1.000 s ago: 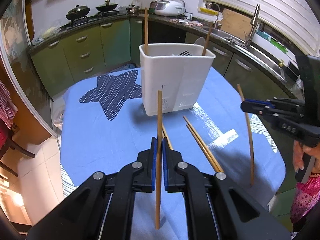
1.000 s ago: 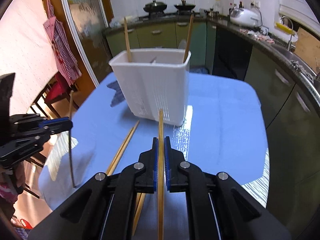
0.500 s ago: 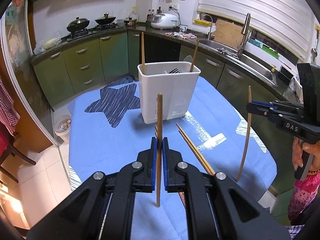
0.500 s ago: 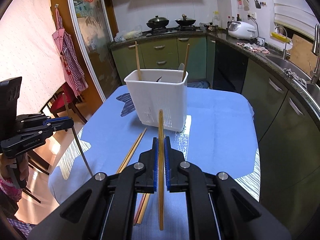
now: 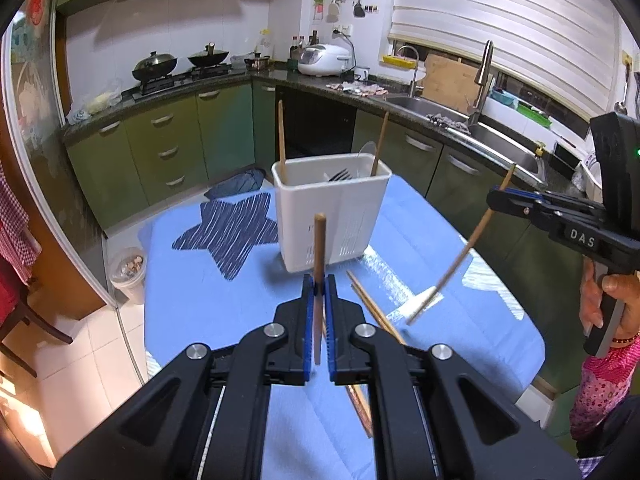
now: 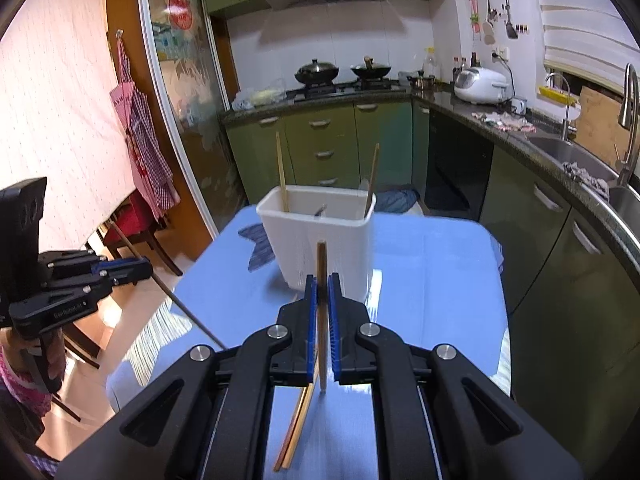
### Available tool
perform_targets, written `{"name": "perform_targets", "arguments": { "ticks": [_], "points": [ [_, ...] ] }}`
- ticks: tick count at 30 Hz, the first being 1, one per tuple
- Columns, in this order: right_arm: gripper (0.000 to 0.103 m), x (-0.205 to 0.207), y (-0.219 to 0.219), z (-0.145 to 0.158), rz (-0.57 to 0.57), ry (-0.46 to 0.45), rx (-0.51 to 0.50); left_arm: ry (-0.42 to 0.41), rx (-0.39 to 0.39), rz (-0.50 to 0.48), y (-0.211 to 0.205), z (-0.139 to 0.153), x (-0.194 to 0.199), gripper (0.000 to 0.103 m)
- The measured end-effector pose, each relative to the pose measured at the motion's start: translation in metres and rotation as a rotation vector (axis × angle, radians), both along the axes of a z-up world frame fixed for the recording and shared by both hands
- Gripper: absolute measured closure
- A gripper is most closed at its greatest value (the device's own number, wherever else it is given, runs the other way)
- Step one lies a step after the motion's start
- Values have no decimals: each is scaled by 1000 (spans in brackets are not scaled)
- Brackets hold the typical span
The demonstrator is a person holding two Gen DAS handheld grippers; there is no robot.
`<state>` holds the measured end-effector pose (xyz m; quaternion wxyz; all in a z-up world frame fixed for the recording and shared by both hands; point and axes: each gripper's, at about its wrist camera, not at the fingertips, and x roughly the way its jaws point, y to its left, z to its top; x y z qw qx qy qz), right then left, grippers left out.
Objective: Organize utensils
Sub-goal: 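Lower both held chopsticks into the white holder and open both tools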
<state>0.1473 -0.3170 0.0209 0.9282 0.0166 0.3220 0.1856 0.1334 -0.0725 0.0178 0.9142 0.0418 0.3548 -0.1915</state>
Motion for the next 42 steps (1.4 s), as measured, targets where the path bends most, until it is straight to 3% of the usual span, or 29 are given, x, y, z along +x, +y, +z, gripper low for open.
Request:
{"name": "perform_targets", "arguments": {
  "ticks": [12,22,30,39,40,42],
  "points": [
    [97,47,6,90,12,-92,14,-98,-15,-31,-25,73,44,98],
    [97,77,13,134,2,-135,-9,-287,-22,2,-47,130,81,98],
    [97,88,10,142,-7,-141,-17,-274,-11,39,-60,106,124,98],
    [97,92,11,154,-7,-159,8,-101,24,54,-55,42,147,96],
    [97,94,11,156,-10,-163,12,-90,22,55,-52,39,146,91],
    [97,98,13,163,-13,-175,23,-75,16,57,-47,38,143,73]
  ]
}}
